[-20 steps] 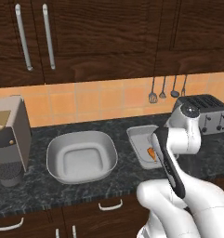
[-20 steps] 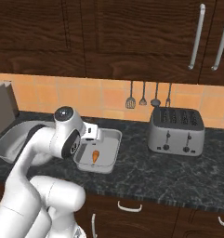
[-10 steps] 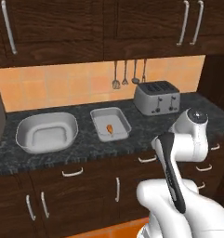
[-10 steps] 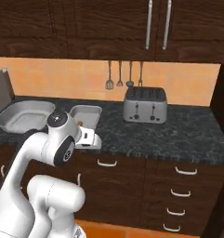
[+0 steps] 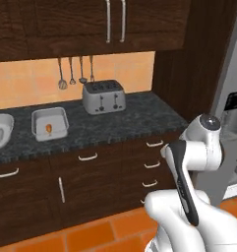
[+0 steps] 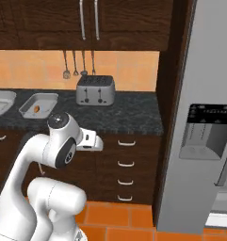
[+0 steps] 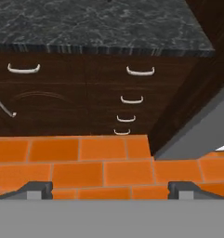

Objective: Place one eggplant and one chicken drumstick in each tupperware on the nearby counter, to pack two identical lunches.

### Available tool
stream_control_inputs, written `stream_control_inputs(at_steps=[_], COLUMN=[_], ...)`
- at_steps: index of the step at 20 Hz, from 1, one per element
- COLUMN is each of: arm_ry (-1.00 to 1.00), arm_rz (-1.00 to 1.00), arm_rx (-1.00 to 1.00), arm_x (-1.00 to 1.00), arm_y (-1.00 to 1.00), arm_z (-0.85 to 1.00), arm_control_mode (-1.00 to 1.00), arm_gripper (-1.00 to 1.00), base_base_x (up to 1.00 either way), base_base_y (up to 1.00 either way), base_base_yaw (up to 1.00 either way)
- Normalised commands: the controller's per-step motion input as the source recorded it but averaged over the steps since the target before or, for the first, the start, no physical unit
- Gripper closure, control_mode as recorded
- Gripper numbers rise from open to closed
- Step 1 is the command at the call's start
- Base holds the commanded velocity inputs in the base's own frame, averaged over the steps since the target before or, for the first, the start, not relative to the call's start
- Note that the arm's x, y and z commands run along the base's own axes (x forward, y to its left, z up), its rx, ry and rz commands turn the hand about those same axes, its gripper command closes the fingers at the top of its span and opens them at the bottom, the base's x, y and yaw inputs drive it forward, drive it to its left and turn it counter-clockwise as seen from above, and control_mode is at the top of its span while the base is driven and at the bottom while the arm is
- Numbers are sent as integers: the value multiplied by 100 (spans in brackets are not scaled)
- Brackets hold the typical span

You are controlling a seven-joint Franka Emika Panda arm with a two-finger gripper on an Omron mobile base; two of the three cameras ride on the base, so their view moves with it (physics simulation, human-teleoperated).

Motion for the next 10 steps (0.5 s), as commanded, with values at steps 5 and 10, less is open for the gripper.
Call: stream_control_inputs(at_steps=[5,10], arm_ry=[0,0], arm_rz=[0,0], arm_rx=[0,0], arm_x=[0,0], arm_y=[0,0], arm_z=[0,0], arm_control_mode=[100,100], arm_gripper=[-100,-100], base_base_x=[0,3], base_base_y=[-100,-98], base_base_yaw=[-18,-5])
